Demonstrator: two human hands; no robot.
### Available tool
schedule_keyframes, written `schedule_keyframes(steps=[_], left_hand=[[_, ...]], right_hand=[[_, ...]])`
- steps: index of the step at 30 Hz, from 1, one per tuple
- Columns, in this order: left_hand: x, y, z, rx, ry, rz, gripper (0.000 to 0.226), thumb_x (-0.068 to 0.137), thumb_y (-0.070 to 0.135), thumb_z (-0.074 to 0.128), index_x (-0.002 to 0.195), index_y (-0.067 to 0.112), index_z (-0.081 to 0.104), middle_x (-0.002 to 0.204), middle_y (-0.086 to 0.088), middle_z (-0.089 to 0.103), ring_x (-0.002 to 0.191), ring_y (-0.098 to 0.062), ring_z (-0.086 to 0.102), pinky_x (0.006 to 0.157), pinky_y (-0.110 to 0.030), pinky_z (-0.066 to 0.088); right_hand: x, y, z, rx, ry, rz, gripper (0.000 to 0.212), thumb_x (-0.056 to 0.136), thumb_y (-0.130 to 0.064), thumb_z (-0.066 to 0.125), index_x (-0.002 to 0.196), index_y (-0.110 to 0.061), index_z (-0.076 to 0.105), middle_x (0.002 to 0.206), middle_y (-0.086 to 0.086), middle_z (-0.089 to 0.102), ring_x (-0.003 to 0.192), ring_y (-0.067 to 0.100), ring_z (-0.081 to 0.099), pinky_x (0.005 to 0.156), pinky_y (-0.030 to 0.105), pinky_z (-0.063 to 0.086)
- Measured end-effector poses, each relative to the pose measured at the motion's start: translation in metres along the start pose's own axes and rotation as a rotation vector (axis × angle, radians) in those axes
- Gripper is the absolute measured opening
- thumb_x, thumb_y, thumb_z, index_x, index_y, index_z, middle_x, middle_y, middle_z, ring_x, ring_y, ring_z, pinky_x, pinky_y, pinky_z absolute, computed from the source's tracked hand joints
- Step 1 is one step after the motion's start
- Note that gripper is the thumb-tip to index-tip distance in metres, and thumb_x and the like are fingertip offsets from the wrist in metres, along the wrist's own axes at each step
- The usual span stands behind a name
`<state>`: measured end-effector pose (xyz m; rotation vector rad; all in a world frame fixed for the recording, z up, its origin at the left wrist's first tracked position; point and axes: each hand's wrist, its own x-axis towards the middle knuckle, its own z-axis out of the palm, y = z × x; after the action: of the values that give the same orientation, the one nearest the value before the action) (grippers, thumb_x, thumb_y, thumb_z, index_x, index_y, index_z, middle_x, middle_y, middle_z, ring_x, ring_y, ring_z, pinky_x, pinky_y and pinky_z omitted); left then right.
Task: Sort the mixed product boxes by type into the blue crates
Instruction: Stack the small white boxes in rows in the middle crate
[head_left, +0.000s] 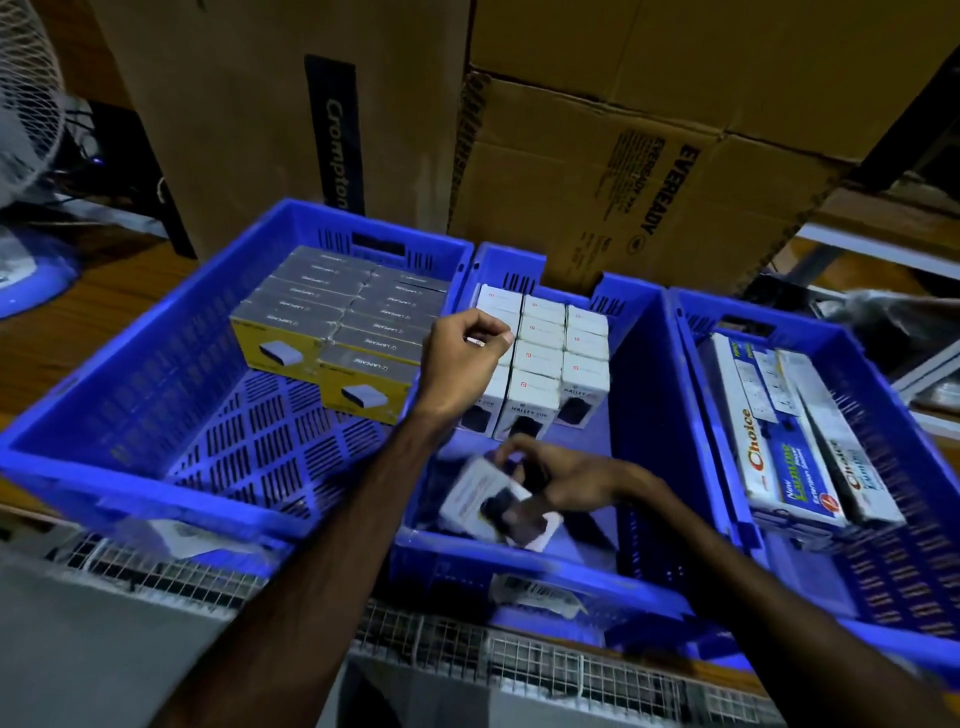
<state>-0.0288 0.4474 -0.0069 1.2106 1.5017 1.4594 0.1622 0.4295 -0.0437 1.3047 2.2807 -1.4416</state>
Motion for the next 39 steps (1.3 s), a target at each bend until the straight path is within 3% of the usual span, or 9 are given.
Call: schedule_keyframes(steps=[5,10,13,17,20,24,29,33,39], left_hand=[[-0.002,0.003,0.003,-0.105,-0.065,0.039,0.009,0.089,0.020,0.079,0.092,0.012,0.076,0.079,0.007,0.071,0.069,-0.001,0.059,0.069,-0.026,0.049],[-0.010,0.004,0.011,-0.147,-0.340,0.080,0.040,0.077,0.051,0.075,0.107,0.024,0.077,0.096,0.006,0.073,0.084,-0.012,0.062,0.073,-0.030,0.051],[-0.019,0.005,0.019,-0.078,-0.485,0.153,0.054,0.066,0.055,0.077,0.117,0.035,0.071,0.111,0.002,0.071,0.088,-0.017,0.065,0.079,-0.033,0.056],[-0.024,0.001,0.031,0.064,-0.493,0.226,0.063,0.056,0.051,0.085,0.116,0.043,0.067,0.111,0.010,0.069,0.087,-0.016,0.067,0.066,-0.027,0.057],[-0.022,-0.003,0.036,0.103,-0.545,0.209,0.056,0.061,0.032,0.091,0.111,0.039,0.068,0.110,0.010,0.068,0.082,-0.014,0.068,0.067,-0.024,0.057],[-0.017,-0.002,0.047,0.176,-0.638,0.190,0.057,0.067,0.009,0.095,0.110,0.034,0.067,0.114,0.004,0.067,0.086,-0.022,0.072,0.072,-0.033,0.064],[0.004,0.004,0.067,0.443,-0.678,0.365,0.051,0.066,0.017,0.095,0.110,0.020,0.068,0.095,0.011,0.064,0.070,-0.013,0.067,0.067,-0.033,0.061],[0.021,-0.004,0.088,0.690,-0.716,0.469,0.055,0.068,0.031,0.092,0.115,0.016,0.068,0.101,0.006,0.065,0.082,-0.015,0.066,0.071,-0.027,0.054],[0.047,-0.018,0.094,1.021,-0.667,0.579,0.048,0.064,0.056,0.078,0.091,0.019,0.065,0.089,0.002,0.057,0.086,-0.024,0.057,0.072,-0.036,0.049]], right_hand=[[-0.034,0.007,-0.024,0.201,0.482,-0.157,0.078,0.079,-0.020,0.090,0.144,-0.025,0.048,0.133,-0.002,0.066,0.122,0.020,0.063,0.104,0.039,0.053],[-0.054,0.021,-0.032,0.331,0.742,-0.249,0.082,0.073,-0.017,0.090,0.144,-0.022,0.048,0.139,-0.004,0.063,0.132,0.020,0.058,0.100,0.042,0.057],[-0.061,0.028,-0.032,0.351,0.801,-0.246,0.082,0.071,-0.018,0.090,0.142,-0.023,0.048,0.137,-0.005,0.065,0.130,0.020,0.060,0.097,0.039,0.058],[-0.066,0.038,-0.029,0.315,0.818,-0.228,0.077,0.073,-0.020,0.090,0.138,-0.026,0.050,0.133,-0.009,0.067,0.126,0.013,0.062,0.100,0.042,0.057],[-0.073,0.042,-0.031,0.208,0.814,-0.204,0.072,0.073,-0.035,0.088,0.136,-0.024,0.053,0.132,-0.010,0.066,0.124,0.009,0.062,0.106,0.044,0.052],[-0.094,0.052,-0.042,-0.143,0.886,-0.108,0.077,0.077,-0.053,0.077,0.144,-0.025,0.050,0.137,-0.005,0.057,0.129,0.014,0.056,0.110,0.044,0.046],[-0.114,0.077,-0.048,-0.296,0.990,-0.023,0.067,0.085,-0.055,0.074,0.143,-0.031,0.052,0.140,-0.007,0.053,0.127,0.019,0.057,0.103,0.043,0.050],[-0.122,0.092,-0.043,-0.265,1.012,0.002,0.057,0.087,-0.054,0.072,0.137,-0.030,0.058,0.136,-0.008,0.053,0.124,0.018,0.058,0.101,0.043,0.050],[-0.117,0.103,-0.029,-0.182,1.076,-0.029,0.041,0.090,-0.040,0.073,0.127,-0.024,0.067,0.142,-0.008,0.051,0.128,0.015,0.056,0.103,0.037,0.049]])
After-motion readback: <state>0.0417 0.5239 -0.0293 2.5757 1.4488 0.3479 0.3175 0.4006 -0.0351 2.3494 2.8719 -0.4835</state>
